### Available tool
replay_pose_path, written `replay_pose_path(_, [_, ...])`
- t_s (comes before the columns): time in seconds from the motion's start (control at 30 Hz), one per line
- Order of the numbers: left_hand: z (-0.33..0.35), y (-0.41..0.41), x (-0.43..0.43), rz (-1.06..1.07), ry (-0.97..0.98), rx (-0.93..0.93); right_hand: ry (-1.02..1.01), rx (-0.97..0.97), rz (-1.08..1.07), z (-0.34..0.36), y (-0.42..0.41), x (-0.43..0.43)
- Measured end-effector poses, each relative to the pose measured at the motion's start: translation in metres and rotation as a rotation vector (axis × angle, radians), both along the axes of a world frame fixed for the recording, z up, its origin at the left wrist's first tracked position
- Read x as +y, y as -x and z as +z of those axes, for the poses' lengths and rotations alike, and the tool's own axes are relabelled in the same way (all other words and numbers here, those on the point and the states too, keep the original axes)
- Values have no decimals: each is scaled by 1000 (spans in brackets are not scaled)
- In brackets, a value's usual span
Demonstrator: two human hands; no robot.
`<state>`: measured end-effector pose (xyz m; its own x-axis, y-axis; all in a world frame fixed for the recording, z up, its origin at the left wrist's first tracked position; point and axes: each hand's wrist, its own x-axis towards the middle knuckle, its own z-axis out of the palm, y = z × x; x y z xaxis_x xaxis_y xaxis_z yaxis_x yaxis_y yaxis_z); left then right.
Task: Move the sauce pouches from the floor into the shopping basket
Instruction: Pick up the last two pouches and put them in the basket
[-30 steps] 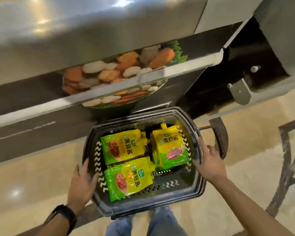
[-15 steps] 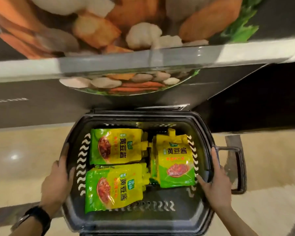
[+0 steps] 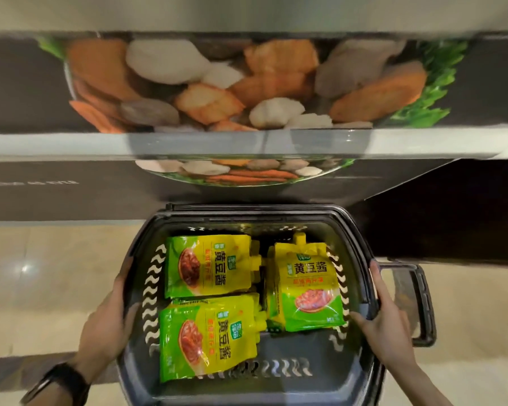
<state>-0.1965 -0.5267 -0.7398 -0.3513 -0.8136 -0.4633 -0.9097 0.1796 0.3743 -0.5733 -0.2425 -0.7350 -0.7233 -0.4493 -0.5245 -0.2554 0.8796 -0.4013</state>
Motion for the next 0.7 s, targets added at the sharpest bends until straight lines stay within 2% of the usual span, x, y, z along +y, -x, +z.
replay_pose_path(0.13, [0,5,-3,13,1,-26,33,-1,7,-3,2,3])
replay_pose_path(0.33, [-5,18,10,20,-13,-4,66,100,-18,-4,10,10])
replay_pose_path(0.53, [-1,20,8,-4,-76,-53,-47,135,32,-1,7,7])
replay_pose_path(0.63, [10,33,9,-35,-70,-175,-67,111,64,9,4,0])
replay_pose_path(0.7, [19,44,13,-109,53,-263,-101,127,65,20,0,-8])
